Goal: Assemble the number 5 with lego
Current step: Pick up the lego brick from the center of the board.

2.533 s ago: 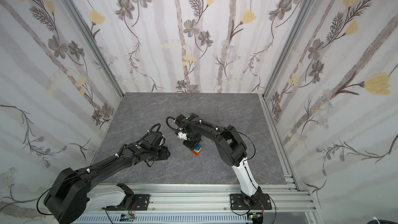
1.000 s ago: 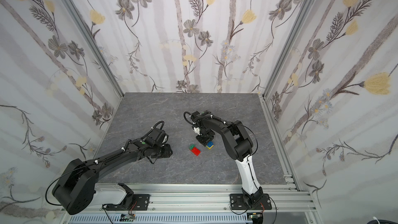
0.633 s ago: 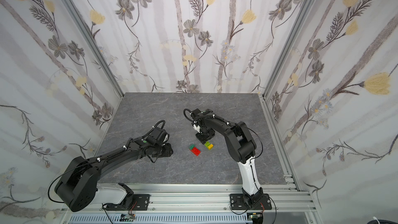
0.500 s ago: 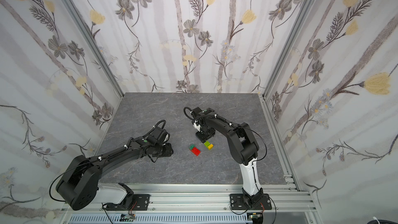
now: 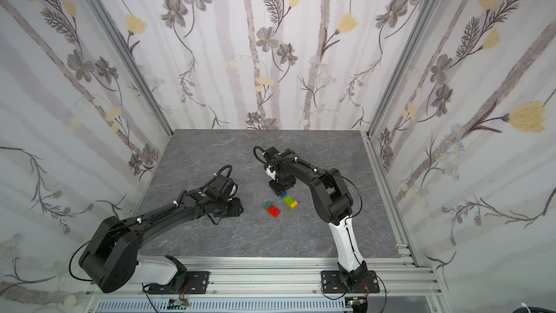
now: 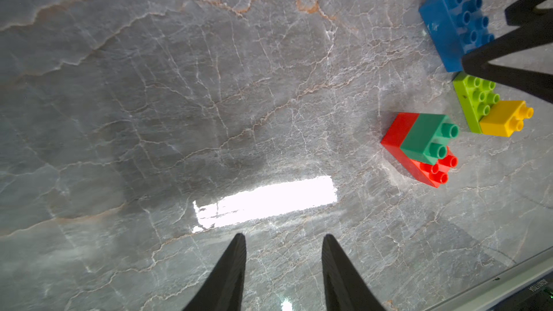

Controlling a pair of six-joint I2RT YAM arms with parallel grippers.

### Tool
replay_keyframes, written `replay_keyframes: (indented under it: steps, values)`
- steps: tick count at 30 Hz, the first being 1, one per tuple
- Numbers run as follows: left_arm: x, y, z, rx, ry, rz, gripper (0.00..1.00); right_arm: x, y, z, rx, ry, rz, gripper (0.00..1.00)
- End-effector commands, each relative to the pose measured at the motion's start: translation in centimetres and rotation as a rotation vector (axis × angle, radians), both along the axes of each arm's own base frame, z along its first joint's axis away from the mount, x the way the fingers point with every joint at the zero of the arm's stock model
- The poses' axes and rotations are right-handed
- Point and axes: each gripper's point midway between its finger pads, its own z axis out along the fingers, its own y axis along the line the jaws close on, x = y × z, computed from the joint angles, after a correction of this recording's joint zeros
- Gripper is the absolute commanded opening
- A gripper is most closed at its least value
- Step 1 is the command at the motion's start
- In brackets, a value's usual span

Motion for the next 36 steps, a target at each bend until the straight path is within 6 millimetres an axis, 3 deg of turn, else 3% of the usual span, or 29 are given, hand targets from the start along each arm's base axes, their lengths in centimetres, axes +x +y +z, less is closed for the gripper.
replay_keyframes:
  steps: [1, 12, 17, 25, 31, 36]
  values:
    - [-0.2, 0.6, -0.1, 0.026, 0.005, 0.009, 0.43, 0.0, 0.1, -0.4, 0.009, 0.021, -0.006, 0.56]
    - [0.0, 0.6, -0.5, 0.029, 0.01, 0.012, 0.43, -0.6, -0.3, -0.9, 0.014, 0.048, -0.01, 0.49]
    - [0.1, 0.5, -0.5, 0.028, 0.012, 0.009, 0.43, -0.7, -0.2, -1.0, 0.021, 0.055, -0.011, 0.34]
    - [-0.2, 0.7, -0.6, 0.026, 0.015, 0.013, 0.42, -1.3, -0.4, -1.1, 0.018, 0.066, -0.007, 0.22]
    - [-0.3, 0.6, -0.6, 0.02, 0.013, 0.008, 0.42, -1.3, -0.6, 1.8, 0.033, -0.002, -0.007, 0.19]
    - [-0.2, 0.2, -0.4, 0.001, 0.01, 0.003, 0.42, -2.4, -1.9, 4.7, 0.043, -0.054, -0.018, 0.19]
